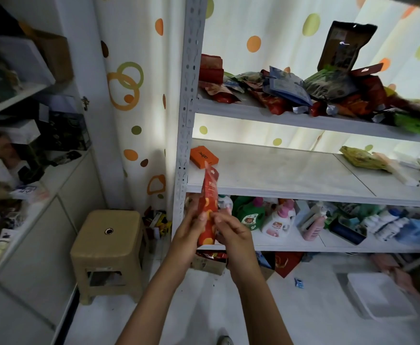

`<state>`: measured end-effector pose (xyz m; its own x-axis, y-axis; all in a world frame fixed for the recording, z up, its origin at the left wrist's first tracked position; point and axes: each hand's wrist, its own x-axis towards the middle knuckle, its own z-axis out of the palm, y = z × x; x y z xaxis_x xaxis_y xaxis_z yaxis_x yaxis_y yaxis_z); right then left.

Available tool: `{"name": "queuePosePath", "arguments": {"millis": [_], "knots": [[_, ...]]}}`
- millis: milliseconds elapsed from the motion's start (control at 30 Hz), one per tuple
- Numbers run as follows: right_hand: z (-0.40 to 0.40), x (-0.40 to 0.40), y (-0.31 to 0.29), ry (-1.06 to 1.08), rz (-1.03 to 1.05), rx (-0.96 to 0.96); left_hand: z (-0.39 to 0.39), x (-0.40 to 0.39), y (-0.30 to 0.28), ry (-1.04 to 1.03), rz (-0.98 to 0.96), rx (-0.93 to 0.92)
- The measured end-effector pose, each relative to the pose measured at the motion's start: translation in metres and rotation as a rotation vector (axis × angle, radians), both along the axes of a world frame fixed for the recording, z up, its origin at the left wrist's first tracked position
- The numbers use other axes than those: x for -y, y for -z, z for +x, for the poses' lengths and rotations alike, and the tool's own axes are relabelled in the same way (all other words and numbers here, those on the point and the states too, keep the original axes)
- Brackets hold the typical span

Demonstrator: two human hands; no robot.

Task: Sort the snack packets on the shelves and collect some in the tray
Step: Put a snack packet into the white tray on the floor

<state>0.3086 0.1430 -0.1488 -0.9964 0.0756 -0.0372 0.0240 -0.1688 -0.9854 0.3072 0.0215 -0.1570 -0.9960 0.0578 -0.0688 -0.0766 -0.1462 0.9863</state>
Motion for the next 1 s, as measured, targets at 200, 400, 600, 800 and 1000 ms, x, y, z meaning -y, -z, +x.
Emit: {"name": "queuePosePath", "arguments": {"millis": [200,400,600,800,1000], "knots": [[-0.016,0.002,0.004,0.002,0.047,-0.029,-0.010,0.002,0.000,-0.086,0.085,0.098],[-0.029,-0.001,-0.014,-0.016,-0.014,-0.049,-0.034,0.007,-0.021,-0.074,-0.062,-0.010],[-0.068,-0.017,-0.052,0.060,0.067,-0.122,-0.088,-0.001,-0.064,-0.091,-0.096,-0.154],[-0.119,-0.030,-0.109,0.039,0.221,-0.297,-0.136,-0.018,-0.121,-0.320,-0.210,-0.384],[-0.177,-0.049,-0.162,0.028,0.426,-0.300,-0.183,-0.031,-0.179,-0.303,-0.379,-0.484]]}}
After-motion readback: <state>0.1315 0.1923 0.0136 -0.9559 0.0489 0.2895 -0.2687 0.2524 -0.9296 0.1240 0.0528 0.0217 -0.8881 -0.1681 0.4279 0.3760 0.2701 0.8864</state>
